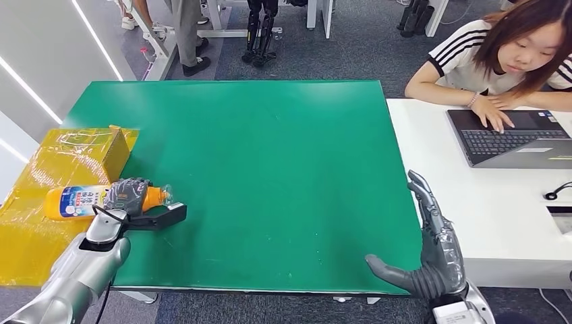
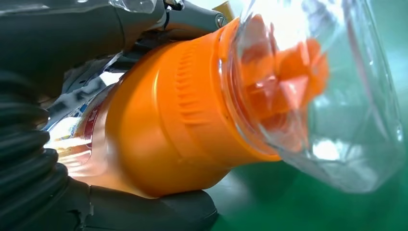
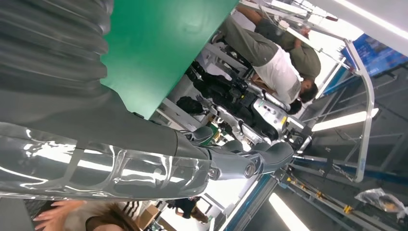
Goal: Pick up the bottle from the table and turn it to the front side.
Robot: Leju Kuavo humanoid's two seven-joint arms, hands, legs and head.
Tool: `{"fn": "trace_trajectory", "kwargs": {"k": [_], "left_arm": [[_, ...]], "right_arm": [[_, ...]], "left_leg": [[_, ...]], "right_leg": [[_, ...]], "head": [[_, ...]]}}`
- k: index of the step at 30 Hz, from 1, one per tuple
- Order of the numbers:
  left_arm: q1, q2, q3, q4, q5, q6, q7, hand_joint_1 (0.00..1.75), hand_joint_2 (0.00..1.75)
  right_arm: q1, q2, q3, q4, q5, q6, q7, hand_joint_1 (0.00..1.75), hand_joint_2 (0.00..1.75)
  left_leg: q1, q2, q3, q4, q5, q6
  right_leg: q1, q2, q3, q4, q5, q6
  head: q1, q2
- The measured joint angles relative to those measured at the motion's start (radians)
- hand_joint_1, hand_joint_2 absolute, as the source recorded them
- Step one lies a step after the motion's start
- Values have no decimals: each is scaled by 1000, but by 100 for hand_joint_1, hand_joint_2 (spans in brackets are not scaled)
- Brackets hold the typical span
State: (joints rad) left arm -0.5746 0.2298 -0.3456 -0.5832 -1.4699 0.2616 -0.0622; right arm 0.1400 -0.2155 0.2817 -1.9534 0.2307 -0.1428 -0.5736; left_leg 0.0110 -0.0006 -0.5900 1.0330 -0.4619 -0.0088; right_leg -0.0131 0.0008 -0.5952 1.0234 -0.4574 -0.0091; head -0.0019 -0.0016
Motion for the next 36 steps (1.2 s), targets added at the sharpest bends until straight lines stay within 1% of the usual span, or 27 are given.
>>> {"fn": "trace_trajectory", "kwargs": {"k": [2, 7, 10, 17, 20, 24, 26, 29, 31, 34, 36], "left_arm": [[-10, 0, 0, 26, -18, 7, 24, 0, 175], [-15, -2, 3, 58, -47, 49, 55, 0, 175], [-16, -2, 5, 63, -53, 60, 53, 0, 175], [-23, -4, 19, 73, -45, 61, -1, 0, 175], [-25, -13, 31, 75, -32, 60, -26, 0, 175], [-27, -26, 41, 76, -21, 59, -38, 0, 175], [-27, -32, 51, 76, 3, 64, -62, 0, 175], [-17, -57, 78, 71, 108, 103, -150, 0, 175], [13, -91, 104, 43, 233, 152, -231, 0, 175], [87, -162, 134, -67, 491, 216, -347, 0, 175], [135, -206, 140, -172, 647, 230, -386, 0, 175]], "right_arm": [[1, 0, 5, 0, 12, 4, 4, 0, 175], [-3, 3, 22, 3, 41, 20, 10, 0, 175], [-15, 4, 28, 10, 41, 25, 13, 0, 175], [-70, 4, 34, 29, 22, 42, 38, 0, 175], [-83, 4, 39, 31, 25, 50, 52, 0, 175], [-96, 5, 43, 33, 28, 52, 60, 0, 175], [-97, 5, 44, 33, 29, 51, 61, 0, 175], [-86, 5, 44, 33, 32, 47, 60, 0, 175], [-70, 5, 43, 29, 34, 38, 59, 0, 175], [-44, 9, 40, 20, 37, 20, 58, 0, 175], [-33, 13, 39, 18, 39, 9, 58, 0, 175]], "left_leg": [[0, 0, 1, -1, 0, 0], [0, 0, 3, -2, 0, -1], [0, 1, 4, -2, 0, -1], [0, 1, 5, -2, 0, -1], [0, 0, 6, -2, 0, -1], [-1, -2, 5, -2, 1, -1], [-1, -3, 5, -2, 1, -1], [-1, -7, 5, -2, 1, -1], [-1, -8, 5, -2, 1, -1], [-1, -7, 2, -1, 1, 0], [-1, -6, 0, 0, 0, 0]], "right_leg": [[0, 0, 1, 0, 0, 0], [0, 0, 3, 0, 0, -1], [0, 1, 3, 0, 0, -1], [0, 1, 4, 0, 0, -1], [0, 0, 4, 0, 0, -1], [0, -1, 4, 0, -1, -1], [0, -3, 5, 0, -1, -1], [-1, -7, 6, 0, -1, -1], [-1, -8, 5, -1, -2, -1], [-1, -7, 3, -1, -1, 0], [-1, -5, 2, -1, -1, 0]], "head": [[0, 0], [0, 0], [0, 0], [0, 0], [0, 0], [0, 0], [0, 0], [0, 0], [0, 0], [0, 0], [0, 0]]}}
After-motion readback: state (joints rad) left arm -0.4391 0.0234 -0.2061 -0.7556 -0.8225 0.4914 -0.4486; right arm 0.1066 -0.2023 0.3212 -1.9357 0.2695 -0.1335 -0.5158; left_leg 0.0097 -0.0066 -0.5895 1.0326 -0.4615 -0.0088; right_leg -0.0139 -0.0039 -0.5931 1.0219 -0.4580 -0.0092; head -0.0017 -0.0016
